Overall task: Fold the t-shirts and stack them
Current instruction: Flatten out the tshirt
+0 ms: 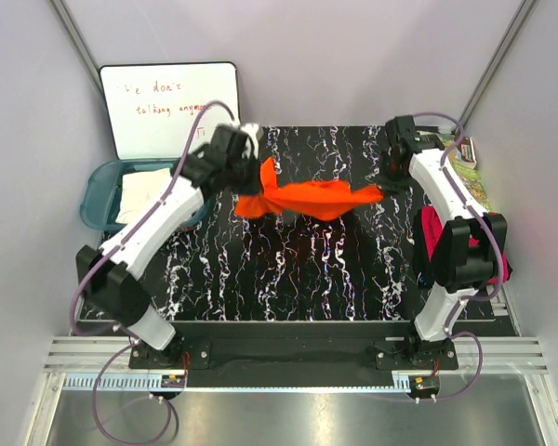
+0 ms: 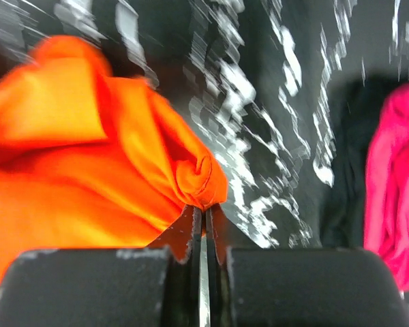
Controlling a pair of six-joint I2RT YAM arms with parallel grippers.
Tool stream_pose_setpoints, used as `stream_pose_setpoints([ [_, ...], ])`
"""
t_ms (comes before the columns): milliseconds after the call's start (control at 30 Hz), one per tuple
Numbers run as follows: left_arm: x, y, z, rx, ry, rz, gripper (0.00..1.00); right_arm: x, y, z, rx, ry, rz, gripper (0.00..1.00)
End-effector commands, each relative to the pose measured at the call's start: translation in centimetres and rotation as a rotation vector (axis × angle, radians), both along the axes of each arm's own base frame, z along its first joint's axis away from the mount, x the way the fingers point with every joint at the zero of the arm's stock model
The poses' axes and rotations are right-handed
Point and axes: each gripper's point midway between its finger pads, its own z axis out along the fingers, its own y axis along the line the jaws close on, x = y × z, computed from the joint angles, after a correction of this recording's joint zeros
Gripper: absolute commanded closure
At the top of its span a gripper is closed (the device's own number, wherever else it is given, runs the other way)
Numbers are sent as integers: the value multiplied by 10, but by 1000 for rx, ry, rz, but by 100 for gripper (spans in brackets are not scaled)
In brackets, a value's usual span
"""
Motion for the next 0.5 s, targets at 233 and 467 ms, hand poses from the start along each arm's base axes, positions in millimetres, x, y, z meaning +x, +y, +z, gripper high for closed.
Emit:
stream_pose_setpoints([
  [233, -179, 33, -131, 190, 496, -26, 13, -55, 0, -80, 50, 245, 12, 100],
  [467, -75, 17, -91, 240, 241, 70, 1, -48, 3, -90, 57, 267, 23, 100],
])
